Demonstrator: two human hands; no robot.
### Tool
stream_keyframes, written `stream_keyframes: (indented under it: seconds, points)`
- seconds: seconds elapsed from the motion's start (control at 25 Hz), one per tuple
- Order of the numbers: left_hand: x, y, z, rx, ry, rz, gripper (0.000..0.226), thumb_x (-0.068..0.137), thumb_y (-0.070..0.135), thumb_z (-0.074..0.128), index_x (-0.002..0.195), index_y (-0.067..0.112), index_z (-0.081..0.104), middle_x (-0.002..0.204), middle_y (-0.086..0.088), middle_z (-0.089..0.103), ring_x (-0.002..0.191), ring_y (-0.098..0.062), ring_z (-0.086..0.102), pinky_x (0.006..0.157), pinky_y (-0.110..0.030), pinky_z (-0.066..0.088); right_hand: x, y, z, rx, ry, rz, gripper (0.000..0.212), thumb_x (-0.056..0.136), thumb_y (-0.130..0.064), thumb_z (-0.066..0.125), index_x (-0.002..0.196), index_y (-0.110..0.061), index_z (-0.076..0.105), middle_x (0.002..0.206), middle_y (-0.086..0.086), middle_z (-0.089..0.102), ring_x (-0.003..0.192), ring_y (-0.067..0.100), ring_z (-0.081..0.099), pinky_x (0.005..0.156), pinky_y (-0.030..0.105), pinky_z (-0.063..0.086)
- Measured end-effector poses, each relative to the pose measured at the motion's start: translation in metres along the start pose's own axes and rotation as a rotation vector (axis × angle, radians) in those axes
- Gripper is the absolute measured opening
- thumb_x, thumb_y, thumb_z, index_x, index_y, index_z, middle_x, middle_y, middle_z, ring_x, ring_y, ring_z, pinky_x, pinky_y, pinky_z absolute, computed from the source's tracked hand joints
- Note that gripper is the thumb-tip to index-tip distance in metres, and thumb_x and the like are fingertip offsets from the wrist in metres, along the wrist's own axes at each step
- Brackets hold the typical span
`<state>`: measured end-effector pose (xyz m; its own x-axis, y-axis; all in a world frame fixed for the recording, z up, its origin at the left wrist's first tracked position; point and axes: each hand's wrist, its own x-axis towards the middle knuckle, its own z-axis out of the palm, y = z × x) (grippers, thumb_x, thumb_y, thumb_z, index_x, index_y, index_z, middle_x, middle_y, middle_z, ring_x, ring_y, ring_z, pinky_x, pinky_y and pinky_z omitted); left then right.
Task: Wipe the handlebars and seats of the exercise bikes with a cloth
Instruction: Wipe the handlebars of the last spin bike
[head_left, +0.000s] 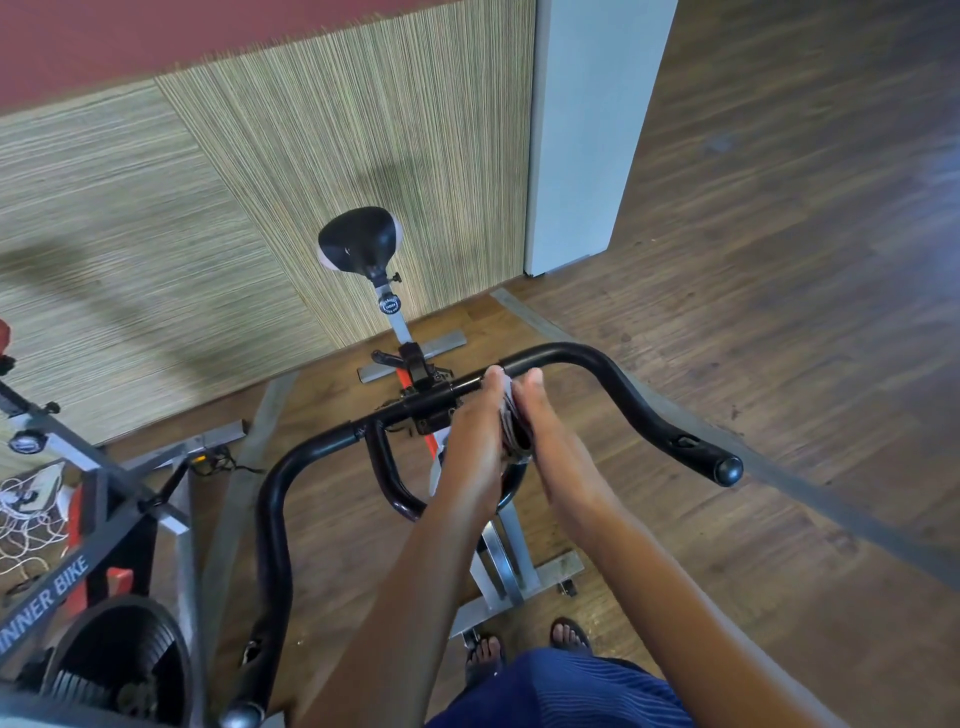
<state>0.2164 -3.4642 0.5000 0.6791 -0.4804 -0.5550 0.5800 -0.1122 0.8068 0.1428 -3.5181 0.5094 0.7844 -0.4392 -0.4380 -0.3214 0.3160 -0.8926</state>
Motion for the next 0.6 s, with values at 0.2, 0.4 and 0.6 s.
stream_keyframes:
  seconds: [0.2, 0.4, 0.6]
  points:
    - [0.004, 0.003, -0.011, 0.002, 0.03, 0.076, 0.018, 0.098, 0.014, 0.058, 0.109, 0.01, 0.071, 0.104, -0.01, 0.075, 0.1, -0.022, 0.071, 0.098, -0.045, 0.053, 0.014, 0.006, -0.008, 0.277, -0.09, 0.014, 0.068, 0.099, -0.068, 0.025, 0.143, -0.024, 0.052, 0.138, -0.008, 0.061, 0.121, -0.002, 0.056, 0.108, 0.024, 0.036]
    - [0.006, 0.007, -0.024, -0.409, -0.049, -0.049, 0.022, 0.098, 0.004, 0.048, 0.11, 0.001, 0.065, 0.105, -0.016, 0.071, 0.098, -0.028, 0.067, 0.09, -0.04, 0.053, 0.019, 0.011, -0.023, 0.123, 0.068, 0.069, 0.028, 0.097, -0.034, 0.062, 0.115, -0.014, 0.069, 0.097, -0.007, 0.073, 0.091, 0.009, 0.064, 0.08, 0.023, 0.046]
    - [0.015, 0.008, -0.035, -0.141, 0.038, -0.058, 0.018, 0.101, 0.008, 0.046, 0.1, 0.009, 0.065, 0.111, -0.015, 0.067, 0.1, -0.027, 0.064, 0.096, -0.047, 0.051, 0.02, 0.008, -0.014, 0.169, 0.086, 0.008, 0.025, 0.089, -0.011, 0.071, 0.112, -0.006, 0.063, 0.104, 0.012, 0.071, 0.092, 0.022, 0.071, 0.082, 0.032, 0.058]
